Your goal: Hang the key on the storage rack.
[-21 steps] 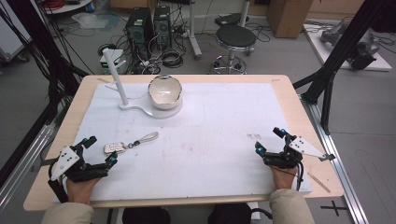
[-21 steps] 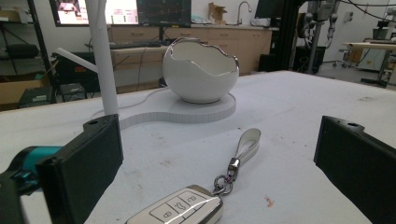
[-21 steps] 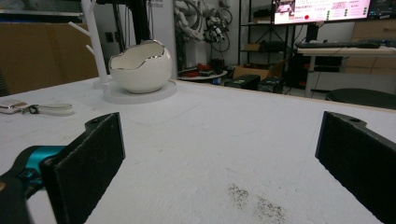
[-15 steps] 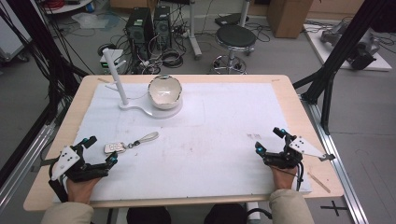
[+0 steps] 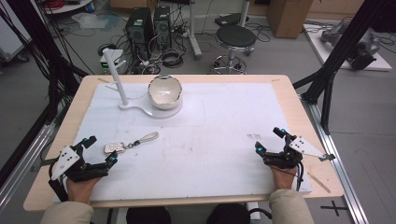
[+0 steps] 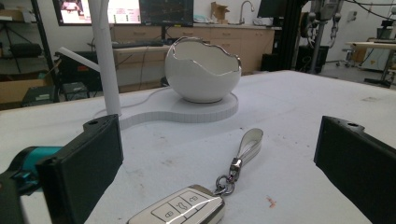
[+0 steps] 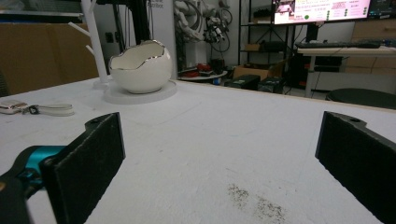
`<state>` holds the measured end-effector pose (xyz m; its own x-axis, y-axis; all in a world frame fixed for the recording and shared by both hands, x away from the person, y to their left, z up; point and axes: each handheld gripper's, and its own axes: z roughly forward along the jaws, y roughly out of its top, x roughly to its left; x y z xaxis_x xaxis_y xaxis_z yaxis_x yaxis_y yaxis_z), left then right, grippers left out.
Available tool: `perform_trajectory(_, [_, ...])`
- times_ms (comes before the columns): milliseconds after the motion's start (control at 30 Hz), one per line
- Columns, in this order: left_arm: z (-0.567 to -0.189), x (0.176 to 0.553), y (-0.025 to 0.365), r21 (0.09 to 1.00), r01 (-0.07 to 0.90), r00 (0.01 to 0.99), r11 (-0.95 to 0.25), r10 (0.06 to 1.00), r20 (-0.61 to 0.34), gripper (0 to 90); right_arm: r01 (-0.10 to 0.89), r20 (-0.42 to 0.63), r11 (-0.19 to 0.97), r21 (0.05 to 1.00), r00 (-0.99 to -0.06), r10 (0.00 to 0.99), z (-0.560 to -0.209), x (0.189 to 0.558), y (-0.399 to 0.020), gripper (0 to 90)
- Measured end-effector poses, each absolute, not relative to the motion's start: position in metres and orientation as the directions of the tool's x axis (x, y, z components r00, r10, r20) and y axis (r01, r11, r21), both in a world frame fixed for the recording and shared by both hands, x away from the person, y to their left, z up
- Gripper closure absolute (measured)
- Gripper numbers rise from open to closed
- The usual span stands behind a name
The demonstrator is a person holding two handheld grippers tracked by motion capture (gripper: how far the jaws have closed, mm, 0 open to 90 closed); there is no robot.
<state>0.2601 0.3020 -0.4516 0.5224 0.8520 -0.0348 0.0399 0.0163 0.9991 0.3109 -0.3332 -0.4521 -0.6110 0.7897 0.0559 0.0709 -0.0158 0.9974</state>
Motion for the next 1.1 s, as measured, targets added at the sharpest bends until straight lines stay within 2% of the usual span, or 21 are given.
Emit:
perform_trajectory(67, [-0.447, 0.262, 0.303, 0.996, 0.082, 0.534, 0.029, 0.843, -0.069, 1.7, 0.075, 0.061, -0.019, 0.997, -0.611, 0.789, -0.452, 0.311, -0.333, 0.5])
perform_trajectory(433, [-0.397, 0.281, 0.306, 0.988, 0.121, 0.617, -0.099, 0.787, 0.004, 1.7, 0.078, 0.057, -0.012, 0.997, -0.611, 0.789, -0.452, 0.312, -0.333, 0.5])
perform_trajectory(500, [-0.379, 0.291, 0.303, 0.975, 0.142, 0.657, -0.171, 0.753, 0.036, 1.7, 0.073, 0.052, -0.01, 0.997, -0.612, 0.789, -0.452, 0.312, -0.333, 0.5])
perform_trajectory(733, [-0.348, 0.311, 0.29, 0.94, 0.175, 0.718, -0.292, 0.691, 0.081, 1.7, 0.078, 0.058, -0.013, 0.997, -0.609, 0.791, -0.452, 0.311, -0.333, 0.5])
perform_trajectory(833, [-0.341, 0.321, 0.281, 0.903, 0.196, 0.754, -0.382, 0.648, 0.11, 1.7, 0.078, 0.058, -0.013, 0.997, -0.61, 0.79, -0.452, 0.311, -0.333, 0.5])
perform_trajectory(867, [-0.336, 0.33, 0.273, 0.87, 0.205, 0.772, -0.449, 0.62, 0.138, 1.7, 0.08, 0.059, -0.013, 0.997, -0.61, 0.79, -0.452, 0.311, -0.333, 0.4])
perform_trajectory(1100, [-0.33, 0.352, 0.259, 0.811, 0.277, 0.79, -0.515, 0.603, 0.113, 1.7, 0.073, 0.052, -0.009, 0.997, -0.61, 0.791, -0.452, 0.312, -0.333, 0.5])
